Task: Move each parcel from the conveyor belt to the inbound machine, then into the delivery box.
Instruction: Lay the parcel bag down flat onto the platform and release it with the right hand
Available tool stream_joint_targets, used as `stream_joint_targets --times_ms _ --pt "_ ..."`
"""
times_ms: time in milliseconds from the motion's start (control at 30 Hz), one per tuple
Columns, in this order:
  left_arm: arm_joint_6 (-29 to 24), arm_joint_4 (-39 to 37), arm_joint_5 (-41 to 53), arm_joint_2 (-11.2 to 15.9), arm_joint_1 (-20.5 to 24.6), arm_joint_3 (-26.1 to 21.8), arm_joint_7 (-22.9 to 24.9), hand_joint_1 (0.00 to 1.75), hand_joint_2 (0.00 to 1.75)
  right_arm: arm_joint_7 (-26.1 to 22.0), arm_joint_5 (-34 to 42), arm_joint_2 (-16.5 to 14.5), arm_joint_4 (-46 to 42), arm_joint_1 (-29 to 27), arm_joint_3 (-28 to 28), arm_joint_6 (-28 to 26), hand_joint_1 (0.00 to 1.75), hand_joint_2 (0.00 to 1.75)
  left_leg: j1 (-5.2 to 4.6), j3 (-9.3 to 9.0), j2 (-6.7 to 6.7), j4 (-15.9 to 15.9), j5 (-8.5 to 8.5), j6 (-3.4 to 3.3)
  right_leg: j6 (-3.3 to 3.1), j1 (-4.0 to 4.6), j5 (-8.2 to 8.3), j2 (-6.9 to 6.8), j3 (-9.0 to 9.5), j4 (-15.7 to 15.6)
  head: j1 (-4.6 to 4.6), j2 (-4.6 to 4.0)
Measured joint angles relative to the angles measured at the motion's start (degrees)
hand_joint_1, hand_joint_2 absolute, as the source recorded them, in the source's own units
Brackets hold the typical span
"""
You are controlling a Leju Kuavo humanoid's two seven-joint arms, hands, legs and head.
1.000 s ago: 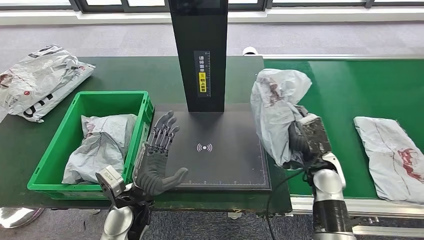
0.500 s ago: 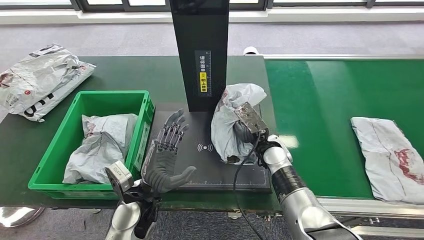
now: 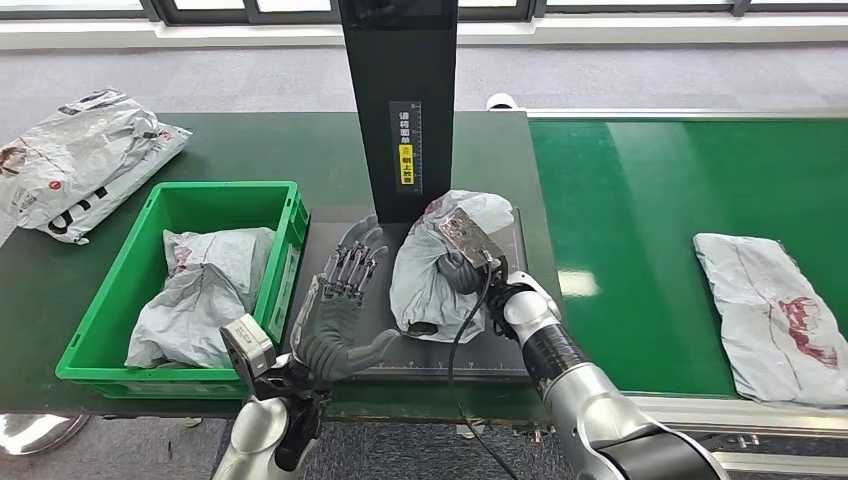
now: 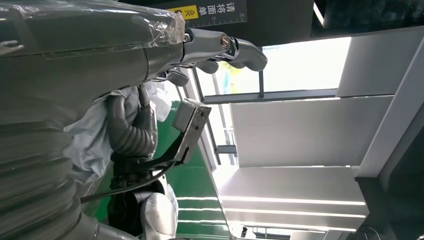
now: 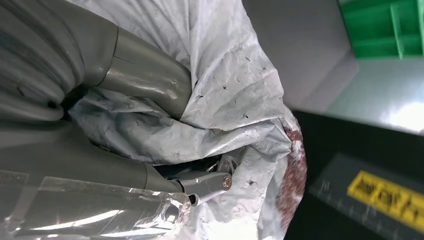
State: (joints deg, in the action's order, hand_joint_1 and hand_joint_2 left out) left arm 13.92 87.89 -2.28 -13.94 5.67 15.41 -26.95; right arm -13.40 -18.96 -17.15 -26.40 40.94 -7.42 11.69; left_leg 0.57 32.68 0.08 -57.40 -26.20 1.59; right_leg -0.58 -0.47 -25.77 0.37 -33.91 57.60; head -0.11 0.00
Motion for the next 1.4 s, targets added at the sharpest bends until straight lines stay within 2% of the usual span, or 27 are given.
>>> stream_joint_targets --times_ms 33,67,400,767,867,1100,1200,1400 --pt "-0.02 -0.19 -0.05 0.0 0.19 0.01 -0.01 0.0 1.75 -0.03 -0.08 -0.3 0.31 0.06 -0.42 0.48 0.12 1.75 0.0 0.0 0.0 0.0 0.0 0.0 0.0 0.0 0.0 0.0 0.0 0.0 0.0 0.0" --pt "-0.03 -0.36 -0.08 0.01 0.39 0.02 -0.02 0.0 1.75 -0.25 -0.22 -0.57 0.56 0.1 -0.97 1.08 0.0 1.75 0.0 0.0 0.0 0.0 0.0 0.0 0.0 0.0 0.0 0.0 -0.01 0.0 -0.01 0.0" --pt "-0.23 -1.72 -0.21 0.04 1.31 0.08 -0.41 0.0 1.75 -2.91 -0.6 -1.78 1.22 0.07 -5.72 4.17 0.0 1.75 -0.03 0.02 -0.02 0.0 0.0 0.0 0.0 0.0 0.0 -0.02 -0.01 0.0 0.01 0.0" --pt "-1.42 -2.58 -0.1 0.13 1.34 0.09 -1.49 0.0 1.75 -6.92 2.71 -1.29 -1.92 -0.47 -8.32 4.93 0.0 1.75 -0.03 0.01 -0.02 -0.01 0.0 0.0 0.0 -0.01 0.0 -0.02 -0.02 -0.01 -0.01 0.0" --pt "-2.48 -1.71 0.08 0.43 0.74 0.08 -1.57 0.0 1.75 -7.57 4.24 0.1 -8.41 -2.78 -8.53 3.2 0.0 1.75 -0.03 0.02 -0.03 -0.01 0.0 0.0 0.0 -0.01 0.0 -0.03 -0.01 -0.02 -0.01 0.0" --pt "-3.61 0.92 0.1 1.2 -1.56 -0.15 -1.55 0.0 1.75 -4.96 7.17 4.82 -32.19 -12.83 -9.48 0.93 0.0 1.75 -0.04 0.05 -0.07 -0.01 -0.09 -0.03 0.06 -0.02 -0.05 -0.06 -0.02 -0.05 0.01 0.0" --pt "-3.8 1.53 0.39 1.27 -2.16 -0.25 -1.55 0.0 1.75 -5.92 7.21 6.31 -40.43 -16.82 -9.5 -0.4 0.0 1.75 -0.04 0.04 -0.08 -0.01 -0.09 -0.03 0.06 -0.01 -0.05 -0.08 -0.01 -0.07 0.0 0.0" --pt "-4.09 2.72 1.19 1.27 -3.55 -1.48 -1.34 0.0 1.75 -8.72 6.14 9.91 -60.96 -29.34 -9.48 -0.99 0.0 1.75 -0.03 0.08 -0.18 0.0 -0.18 -0.01 0.1 -0.02 -0.12 -0.14 -0.01 -0.08 0.0 0.0"
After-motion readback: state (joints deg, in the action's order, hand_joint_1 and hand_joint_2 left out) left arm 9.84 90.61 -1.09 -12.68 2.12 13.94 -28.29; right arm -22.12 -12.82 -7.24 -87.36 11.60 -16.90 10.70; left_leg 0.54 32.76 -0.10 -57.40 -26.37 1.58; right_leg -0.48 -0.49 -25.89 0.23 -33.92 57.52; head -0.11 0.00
